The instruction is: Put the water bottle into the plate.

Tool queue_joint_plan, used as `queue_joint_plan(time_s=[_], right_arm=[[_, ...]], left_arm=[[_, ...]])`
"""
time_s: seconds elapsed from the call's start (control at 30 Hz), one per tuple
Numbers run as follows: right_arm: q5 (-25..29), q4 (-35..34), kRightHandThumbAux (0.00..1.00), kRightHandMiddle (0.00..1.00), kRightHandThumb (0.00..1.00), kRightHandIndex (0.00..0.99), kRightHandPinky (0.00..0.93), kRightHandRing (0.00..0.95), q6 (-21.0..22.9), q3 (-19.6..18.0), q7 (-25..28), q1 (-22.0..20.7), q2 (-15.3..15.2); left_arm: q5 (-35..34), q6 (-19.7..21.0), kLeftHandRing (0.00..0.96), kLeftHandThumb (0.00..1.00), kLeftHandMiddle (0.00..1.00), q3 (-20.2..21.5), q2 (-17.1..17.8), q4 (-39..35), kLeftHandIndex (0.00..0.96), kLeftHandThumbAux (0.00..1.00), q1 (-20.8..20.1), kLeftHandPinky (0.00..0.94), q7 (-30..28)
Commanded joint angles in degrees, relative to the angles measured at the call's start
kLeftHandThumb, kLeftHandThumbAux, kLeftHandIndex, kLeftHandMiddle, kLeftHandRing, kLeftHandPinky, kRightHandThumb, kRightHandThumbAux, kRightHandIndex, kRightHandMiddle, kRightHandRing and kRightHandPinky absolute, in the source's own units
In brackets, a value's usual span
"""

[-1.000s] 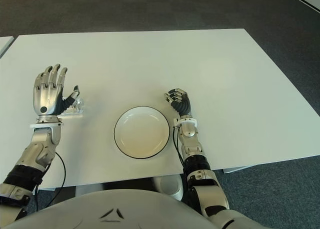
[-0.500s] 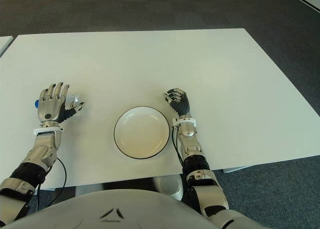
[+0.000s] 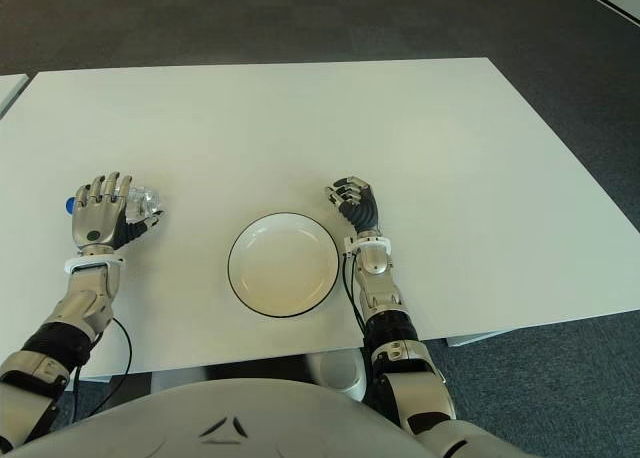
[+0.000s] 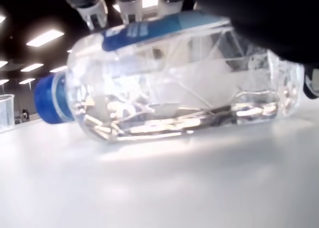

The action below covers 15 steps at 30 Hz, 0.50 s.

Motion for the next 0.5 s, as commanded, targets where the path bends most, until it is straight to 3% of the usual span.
queue_joint_plan(time_s=[0.03,0.5], right_arm=[[0.59,0.2,0.729,0.602,0.706,0.433,0.651,0.626,-0.6,-0.27,0.14,0.69,0.2],[0.31,-0.44,0.729,0.601,0.707,0.433,0.644,0.623,1.11,-0.4,-0.09,0.83,0.33]], left_arm=[[-1.36,-0.54,0.0,0.707,0.0,-1.88,-0.06,2.77,0.0,0.226,2.89,0.0,-2.37],[-1.81,4.48,0.0,0.61,0.0,-4.51,1.8,-1.04,0.0,0.185,6.61,0.0,-11.83]])
